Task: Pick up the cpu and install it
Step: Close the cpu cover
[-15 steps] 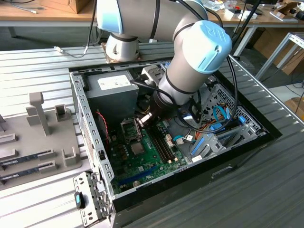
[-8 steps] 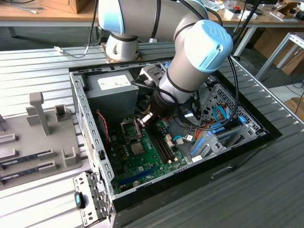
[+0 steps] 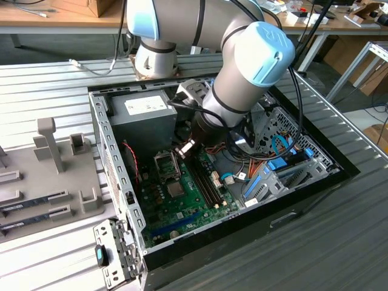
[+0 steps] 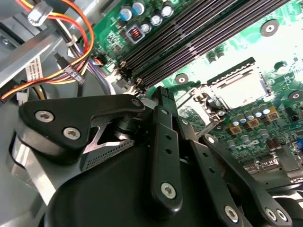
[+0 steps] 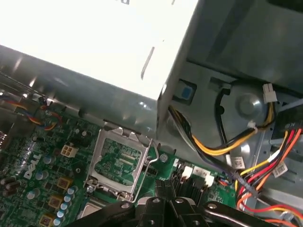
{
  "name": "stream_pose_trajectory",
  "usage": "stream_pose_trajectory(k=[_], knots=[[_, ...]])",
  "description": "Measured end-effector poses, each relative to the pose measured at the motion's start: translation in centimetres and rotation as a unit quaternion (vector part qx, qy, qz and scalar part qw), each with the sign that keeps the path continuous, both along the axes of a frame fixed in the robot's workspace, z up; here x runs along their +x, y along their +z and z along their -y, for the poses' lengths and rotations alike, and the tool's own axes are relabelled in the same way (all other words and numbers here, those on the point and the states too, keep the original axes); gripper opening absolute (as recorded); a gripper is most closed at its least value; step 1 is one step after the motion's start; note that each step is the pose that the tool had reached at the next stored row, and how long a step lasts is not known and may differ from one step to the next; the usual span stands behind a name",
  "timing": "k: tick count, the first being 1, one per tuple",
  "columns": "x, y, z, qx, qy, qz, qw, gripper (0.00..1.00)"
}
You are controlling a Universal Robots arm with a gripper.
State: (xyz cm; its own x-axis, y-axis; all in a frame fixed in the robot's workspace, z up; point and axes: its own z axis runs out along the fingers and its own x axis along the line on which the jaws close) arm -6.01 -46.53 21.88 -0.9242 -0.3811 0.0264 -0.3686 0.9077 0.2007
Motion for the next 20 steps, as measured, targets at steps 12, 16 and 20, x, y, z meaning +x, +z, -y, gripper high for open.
stream_pose_trajectory(k=[12, 16, 20], knots=[[0.2, -0.46, -1.91, 0.0003, 0.047, -0.0005, 0.99889, 0.11], [0.2, -0.5, -2.15, 0.0018, 0.062, -0.0006, 0.99808, 0.11], [0.21, -0.54, -2.57, 0.0105, 0.071, 0.0, 0.99743, 0.11]])
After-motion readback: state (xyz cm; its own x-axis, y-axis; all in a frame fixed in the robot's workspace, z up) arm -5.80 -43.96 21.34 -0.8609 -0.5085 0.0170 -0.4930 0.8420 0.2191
